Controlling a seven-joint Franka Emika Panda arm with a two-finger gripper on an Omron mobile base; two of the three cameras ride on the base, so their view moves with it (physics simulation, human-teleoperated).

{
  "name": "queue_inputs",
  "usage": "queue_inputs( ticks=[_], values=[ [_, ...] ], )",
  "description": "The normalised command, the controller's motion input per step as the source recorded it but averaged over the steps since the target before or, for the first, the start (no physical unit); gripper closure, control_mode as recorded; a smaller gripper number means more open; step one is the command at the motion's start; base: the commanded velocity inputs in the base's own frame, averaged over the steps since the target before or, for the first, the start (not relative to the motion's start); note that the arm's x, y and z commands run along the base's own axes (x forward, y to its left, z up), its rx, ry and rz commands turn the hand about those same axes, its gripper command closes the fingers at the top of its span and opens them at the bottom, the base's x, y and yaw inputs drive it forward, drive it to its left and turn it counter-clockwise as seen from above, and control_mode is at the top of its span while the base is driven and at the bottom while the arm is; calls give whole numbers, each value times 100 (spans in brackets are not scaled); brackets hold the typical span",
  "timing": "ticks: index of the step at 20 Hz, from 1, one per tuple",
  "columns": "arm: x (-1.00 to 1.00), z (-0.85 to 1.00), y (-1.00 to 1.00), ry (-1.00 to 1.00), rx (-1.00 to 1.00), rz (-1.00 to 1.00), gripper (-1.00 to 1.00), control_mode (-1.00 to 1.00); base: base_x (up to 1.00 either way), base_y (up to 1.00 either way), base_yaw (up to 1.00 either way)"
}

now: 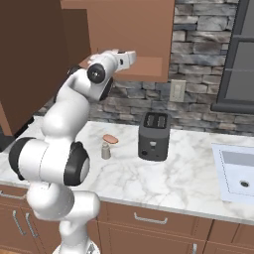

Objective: Pick the shaker and shaker from the counter and place them in the cabinet.

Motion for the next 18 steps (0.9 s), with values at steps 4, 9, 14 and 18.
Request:
queue_inputs(
  ticks=[4, 9, 14, 18],
  values=[
    [58, -1, 0, -1, 2, 0, 100, -100, 0, 0, 0],
    [49, -8, 0, 0, 1, 0, 100, -100, 0, 0, 0],
    [34, -19, -6, 0, 0, 2, 100, -100, 0, 0, 0],
    [22, -30, -16, 0, 0, 5, 100, -100, 0, 0, 0]
  ],
)
